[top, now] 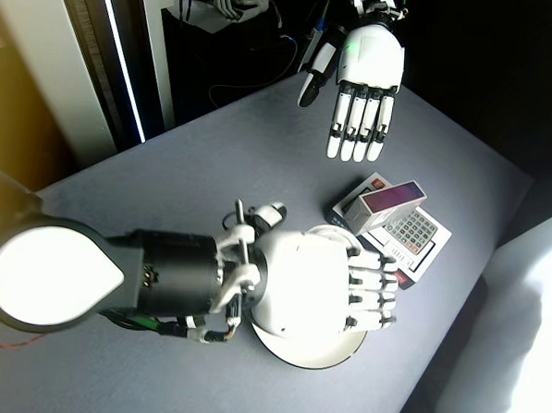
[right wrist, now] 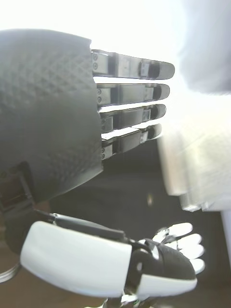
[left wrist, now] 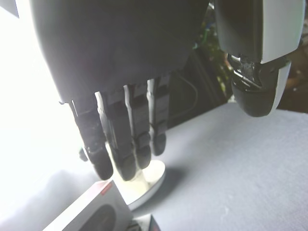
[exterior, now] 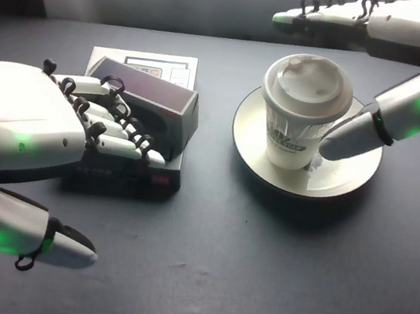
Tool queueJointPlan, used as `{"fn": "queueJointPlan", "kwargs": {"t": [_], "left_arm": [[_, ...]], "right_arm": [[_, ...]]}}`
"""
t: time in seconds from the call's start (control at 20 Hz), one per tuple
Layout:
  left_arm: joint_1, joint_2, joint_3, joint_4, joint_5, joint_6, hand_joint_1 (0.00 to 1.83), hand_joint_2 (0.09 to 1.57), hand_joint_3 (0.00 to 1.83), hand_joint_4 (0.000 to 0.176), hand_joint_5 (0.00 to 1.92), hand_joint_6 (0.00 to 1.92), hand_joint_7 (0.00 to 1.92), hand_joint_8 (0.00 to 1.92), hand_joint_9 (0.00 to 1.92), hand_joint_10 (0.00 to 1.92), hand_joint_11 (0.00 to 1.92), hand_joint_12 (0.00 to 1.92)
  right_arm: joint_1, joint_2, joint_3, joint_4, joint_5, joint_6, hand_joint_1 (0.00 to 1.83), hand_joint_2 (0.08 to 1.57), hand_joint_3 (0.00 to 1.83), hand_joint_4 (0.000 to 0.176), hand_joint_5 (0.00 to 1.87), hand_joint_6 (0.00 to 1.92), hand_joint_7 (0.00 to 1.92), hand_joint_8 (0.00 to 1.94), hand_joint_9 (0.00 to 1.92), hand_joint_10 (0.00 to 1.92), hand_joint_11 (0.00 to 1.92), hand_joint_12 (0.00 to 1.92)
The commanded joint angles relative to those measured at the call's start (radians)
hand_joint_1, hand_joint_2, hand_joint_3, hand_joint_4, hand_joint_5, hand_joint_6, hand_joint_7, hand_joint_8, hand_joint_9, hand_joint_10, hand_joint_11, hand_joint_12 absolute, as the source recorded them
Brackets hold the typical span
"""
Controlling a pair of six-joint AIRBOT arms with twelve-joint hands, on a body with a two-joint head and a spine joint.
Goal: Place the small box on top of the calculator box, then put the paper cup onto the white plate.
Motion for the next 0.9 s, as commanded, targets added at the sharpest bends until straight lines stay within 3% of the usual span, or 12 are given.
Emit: {"fn": "queueJointPlan", "kwargs": {"t": [0.0,0.2,0.5,0.65,0.85], "left_arm": [[-0.014,0.008,0.004,-0.022,-0.085,0.0,0.34,1.15,0.0,0.0,0.28,0.0,0.33,0.0,0.33,0.01,0.0,0.53],[-0.017,0.008,0.004,-0.024,-0.087,0.0,0.31,1.15,0.0,0.0,0.29,0.0,0.33,0.0,0.33,0.0,0.0,0.62],[-0.019,0.012,-0.004,-0.024,-0.088,0.0,0.35,1.14,0.0,0.0,0.28,0.0,0.31,0.0,0.31,0.0,0.0,0.59],[-0.02,0.011,-0.003,-0.017,-0.1,0.0,0.31,1.15,0.0,0.0,0.25,0.0,0.3,0.0,0.32,0.0,0.0,0.64],[-0.039,0.01,-0.006,-0.004,-0.091,0.0,0.29,1.17,0.0,0.0,0.31,0.01,0.37,0.01,0.36,0.01,0.0,0.62]], "right_arm": [[0.014,0.028,-0.01,0.045,0.055,0.006,0.59,0.74,0.0,0.0,0.0,0.0,0.0,0.0,0.0,0.0,0.0,0.16],[0.038,0.167,-0.149,-0.007,0.07,0.005,0.58,0.74,0.0,0.0,0.0,0.0,0.0,0.0,0.0,0.0,0.0,0.09],[0.027,0.376,-0.321,-0.031,0.107,0.006,0.63,0.73,0.0,0.0,0.0,0.0,0.0,0.0,0.0,0.0,0.0,0.02],[0.026,0.463,-0.402,-0.112,0.119,0.006,0.66,0.75,0.0,0.0,0.0,0.0,0.0,0.0,0.0,0.0,0.0,0.0],[0.024,0.485,-0.43,-0.138,0.13,0.006,0.58,0.74,0.0,0.0,0.0,0.0,0.0,0.0,0.0,0.0,0.0,0.0]]}}
